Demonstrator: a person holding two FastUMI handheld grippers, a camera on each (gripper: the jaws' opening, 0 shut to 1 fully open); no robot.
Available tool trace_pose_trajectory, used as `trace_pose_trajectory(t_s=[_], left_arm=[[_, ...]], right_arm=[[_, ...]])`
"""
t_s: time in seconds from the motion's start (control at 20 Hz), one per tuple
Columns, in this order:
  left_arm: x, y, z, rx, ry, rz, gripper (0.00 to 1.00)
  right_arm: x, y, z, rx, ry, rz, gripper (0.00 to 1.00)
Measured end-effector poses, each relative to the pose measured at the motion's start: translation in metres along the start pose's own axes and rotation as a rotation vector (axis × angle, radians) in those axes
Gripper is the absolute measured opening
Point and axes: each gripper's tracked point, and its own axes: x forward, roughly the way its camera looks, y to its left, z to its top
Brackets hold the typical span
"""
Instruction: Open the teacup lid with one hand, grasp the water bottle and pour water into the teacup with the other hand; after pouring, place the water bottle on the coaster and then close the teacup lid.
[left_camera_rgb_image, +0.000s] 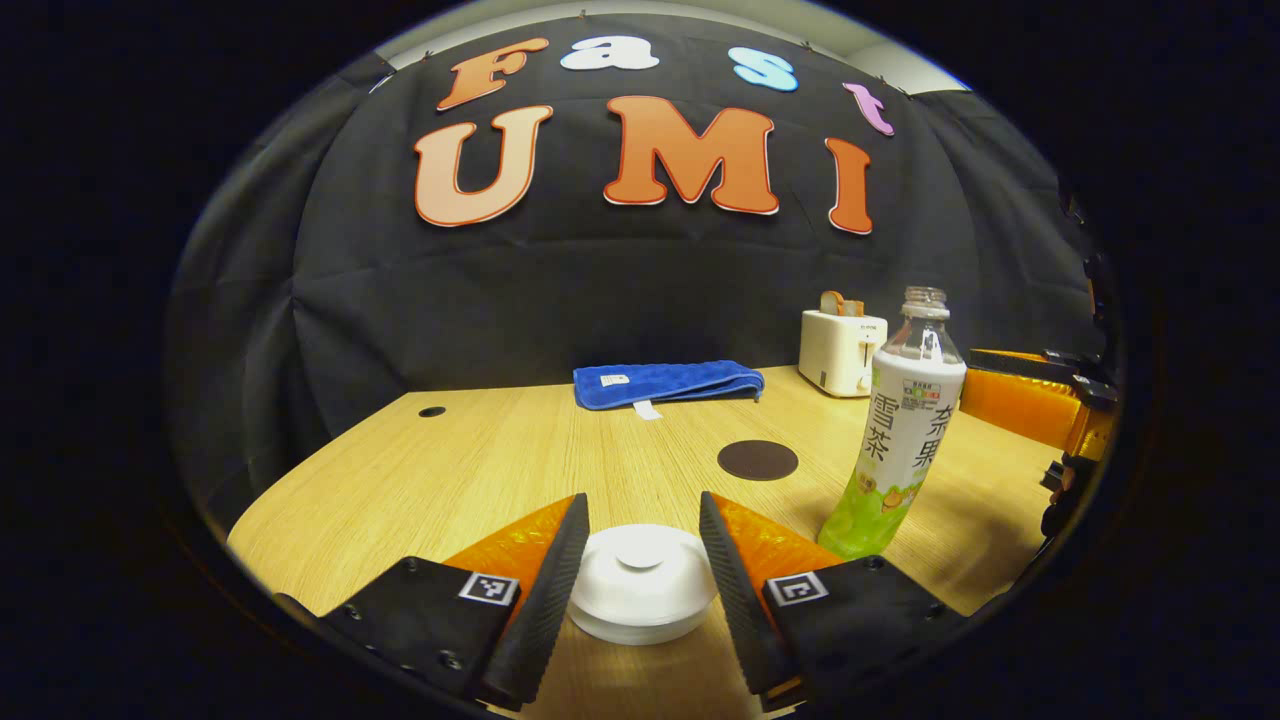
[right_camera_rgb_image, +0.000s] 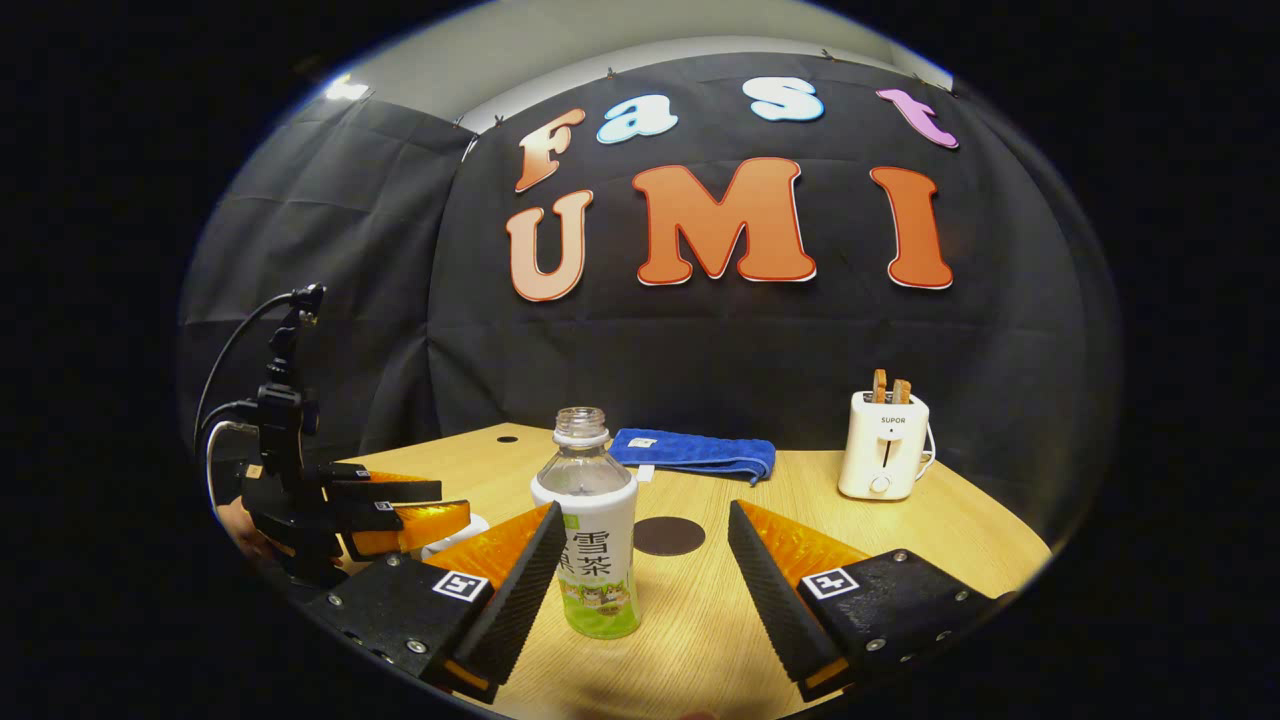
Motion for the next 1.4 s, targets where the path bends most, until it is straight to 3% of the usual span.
trace_pose_trajectory(t_s=[0.1,0.25,0.4,0.45,0.6,0.65,1.1,1.4], left_arm=[[0.005,-0.002,-0.007,0.023,0.021,0.002,0.74],[0.008,-0.003,-0.015,0.02,0.041,0.003,0.58],[0.011,0.005,-0.011,0.01,0.027,0.021,0.57],[0.012,0.005,-0.011,0.003,0.029,0.017,0.39],[0.009,0.008,0.0,-0.005,-0.013,0.025,0.36],[0.009,0.008,-0.004,-0.012,-0.012,0.019,0.3],[-0.008,0.055,0.031,-0.044,-0.112,0.128,0.3],[-0.019,0.082,0.018,-0.065,-0.104,0.177,0.3]], right_arm=[[0.001,0.006,-0.003,-0.005,0.006,0.016,0.98],[0.002,0.01,-0.004,-0.017,0.009,0.029,0.98],[0.005,0.012,-0.007,-0.029,0.018,0.033,0.98],[0.005,0.013,-0.007,-0.032,0.019,0.035,0.98],[0.006,0.017,-0.009,-0.042,0.025,0.042,0.98],[0.006,0.017,-0.011,-0.046,0.029,0.044,0.98],[0.027,0.032,-0.038,-0.095,0.122,0.05,0.98],[0.038,0.032,-0.071,-0.159,0.213,-0.002,0.83]])
